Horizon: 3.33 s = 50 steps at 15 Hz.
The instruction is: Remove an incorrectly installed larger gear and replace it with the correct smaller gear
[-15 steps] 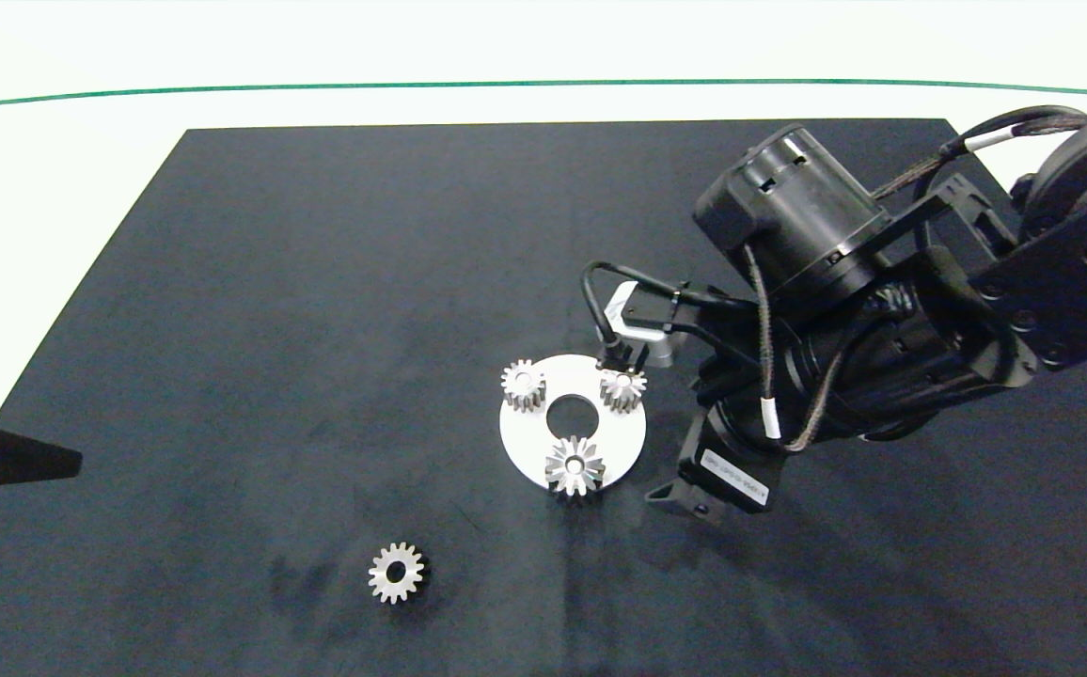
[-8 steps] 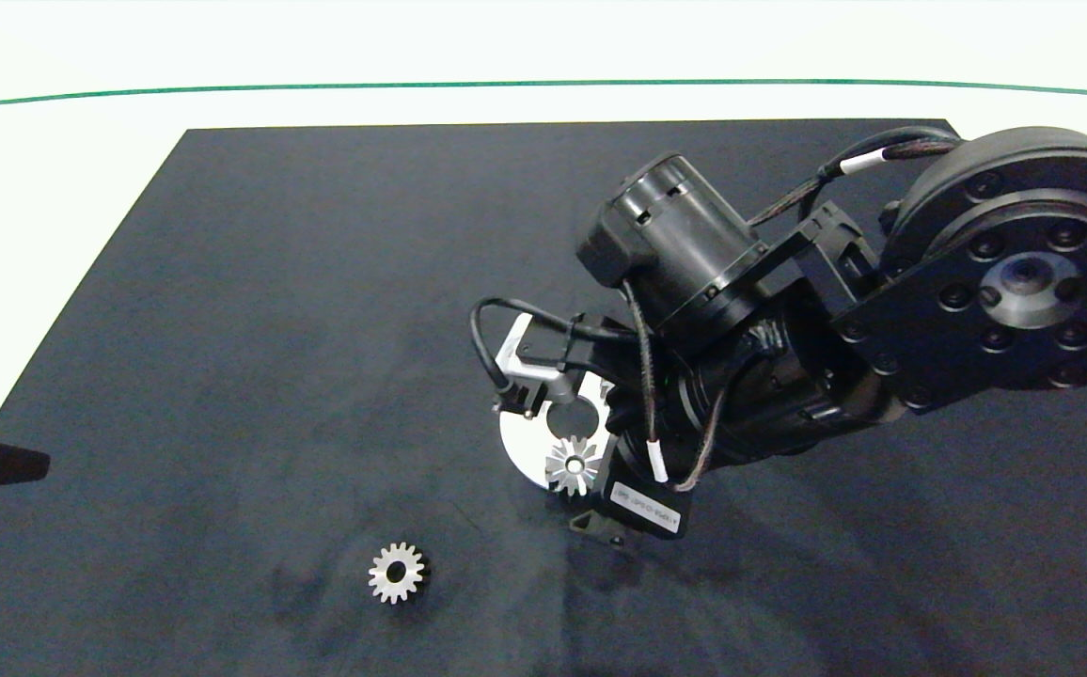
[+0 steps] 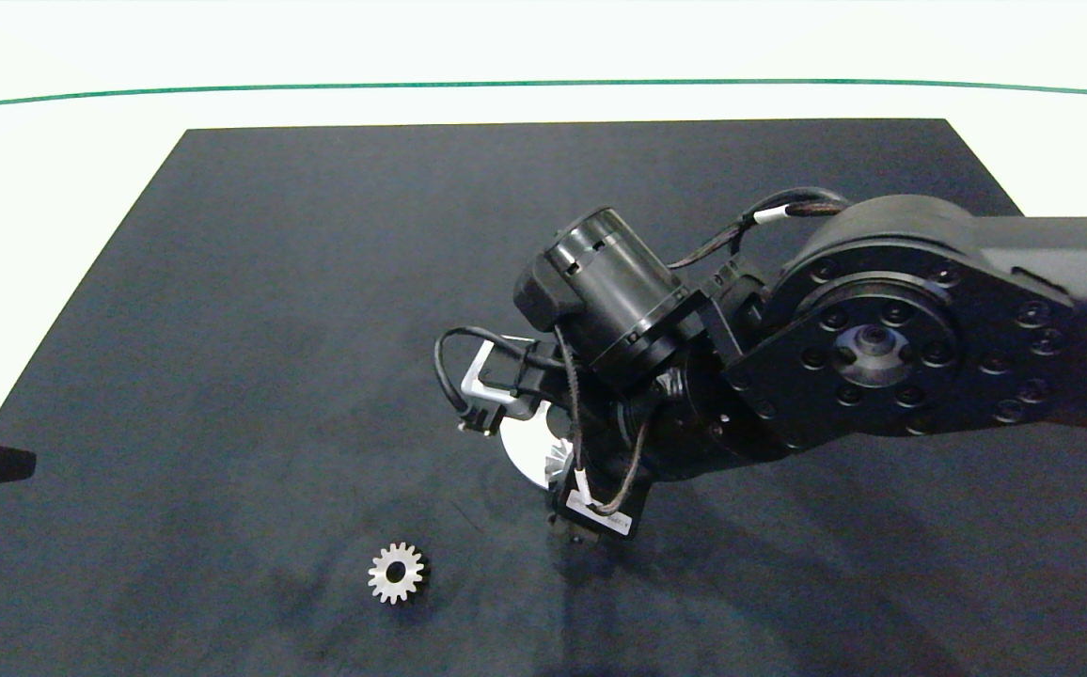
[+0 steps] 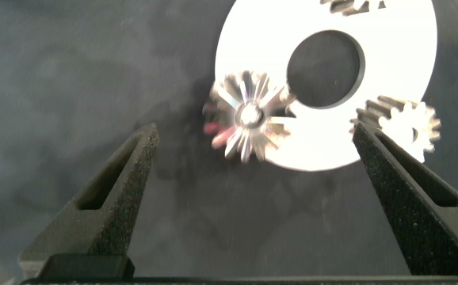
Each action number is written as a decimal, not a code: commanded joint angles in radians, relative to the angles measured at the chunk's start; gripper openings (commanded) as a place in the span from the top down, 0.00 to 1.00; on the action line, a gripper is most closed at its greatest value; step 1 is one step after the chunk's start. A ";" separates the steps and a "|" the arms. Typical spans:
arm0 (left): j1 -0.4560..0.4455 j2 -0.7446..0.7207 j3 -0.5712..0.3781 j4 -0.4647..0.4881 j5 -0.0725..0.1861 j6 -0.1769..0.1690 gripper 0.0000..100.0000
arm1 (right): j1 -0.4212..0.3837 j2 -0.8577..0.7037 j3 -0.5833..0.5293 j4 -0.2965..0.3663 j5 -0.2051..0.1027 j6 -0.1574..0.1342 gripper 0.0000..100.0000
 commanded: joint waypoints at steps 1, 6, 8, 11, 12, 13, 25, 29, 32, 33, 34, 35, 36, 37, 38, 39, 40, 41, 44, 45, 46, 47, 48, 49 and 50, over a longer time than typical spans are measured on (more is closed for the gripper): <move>0.000 -0.003 -0.002 0.006 0.001 -0.002 0.00 | 0.000 0.031 -0.001 0.002 -0.005 0.001 0.00; 0.000 -0.003 0.000 0.006 0.001 -0.002 0.00 | -0.009 0.041 0.005 0.006 -0.005 0.004 0.07; 0.000 -0.003 0.000 0.006 0.001 -0.002 0.00 | -0.022 0.049 0.005 0.006 0.003 0.012 0.12; 0.000 -0.003 0.000 0.006 0.001 -0.002 0.00 | -0.039 0.052 0.006 0.005 0.015 0.019 0.18; 0.000 -0.003 0.000 0.006 0.001 -0.002 0.00 | -0.043 0.054 0.006 0.006 0.020 0.019 0.19; 0.000 -0.003 0.000 0.006 0.001 -0.002 0.00 | -0.045 0.054 0.008 0.006 0.021 0.019 0.22; 0.000 -0.017 -0.002 0.006 0.001 -0.003 0.00 | -0.045 0.064 0.010 -0.002 0.017 0.019 0.46; 0.000 -0.018 -0.006 0.006 0.001 -0.003 0.00 | -0.045 0.063 0.013 0.003 0.017 0.015 0.54; 0.000 -0.018 -0.006 0.006 0.001 -0.005 0.00 | -0.045 0.057 0.013 0.006 0.032 0.013 0.60; 0.000 -0.020 -0.006 0.006 0.001 -0.005 0.00 | -0.045 0.057 0.014 0.008 0.032 0.013 0.61; 0.000 -0.021 -0.006 0.006 0.001 -0.005 0.00 | -0.045 0.057 0.014 0.008 0.032 0.015 0.64; 0.000 -0.021 -0.008 0.006 0.001 -0.005 0.00 | -0.045 0.057 0.011 0.006 0.033 0.016 0.66; 0.000 -0.021 -0.008 0.006 0.001 -0.005 0.00 | -0.045 0.055 0.010 0.006 0.033 0.016 0.67; 0.000 -0.021 -0.008 0.006 0.001 -0.005 0.00 | -0.045 0.052 0.010 0.006 0.033 0.016 0.70; 0.000 -0.021 -0.009 0.006 0.001 -0.005 0.00 | -0.045 0.046 0.013 0.006 0.033 0.016 0.72; 0.000 -0.021 -0.008 0.006 0.001 -0.005 0.00 | -0.043 0.040 0.013 0.006 0.035 0.016 0.73; 0.002 -0.021 -0.008 0.006 0.001 -0.005 0.00 | -0.042 0.032 0.013 0.006 0.037 0.016 0.76; 0.000 -0.026 -0.008 0.006 0.001 -0.005 0.00 | -0.042 0.024 0.013 0.006 0.037 0.016 0.78; 0.000 -0.029 -0.008 0.006 0.001 -0.005 0.00 | -0.034 -0.015 0.017 0.008 0.049 0.015 0.84; 0.002 -0.029 -0.008 0.006 0.001 -0.005 0.00 | -0.031 -0.031 0.028 0.006 0.055 0.015 0.87; 0.002 -0.029 -0.009 0.006 0.001 -0.005 0.00 | -0.017 -0.057 0.046 0.005 0.060 0.015 0.88; 0.005 -0.029 -0.009 0.006 0.001 -0.005 0.00 | -0.014 -0.077 0.060 0.005 0.060 0.016 0.90; 0.006 -0.029 -0.011 0.006 0.001 -0.005 0.00 | -0.012 -0.100 0.075 0.005 0.064 0.016 0.93; 0.006 -0.029 -0.014 0.008 0.001 -0.005 0.00 | -0.012 -0.126 0.100 0.005 0.067 0.021 0.94; 0.008 -0.029 -0.015 0.006 0.001 -0.005 0.00 | -0.014 -0.180 0.172 0.003 0.064 0.025 0.96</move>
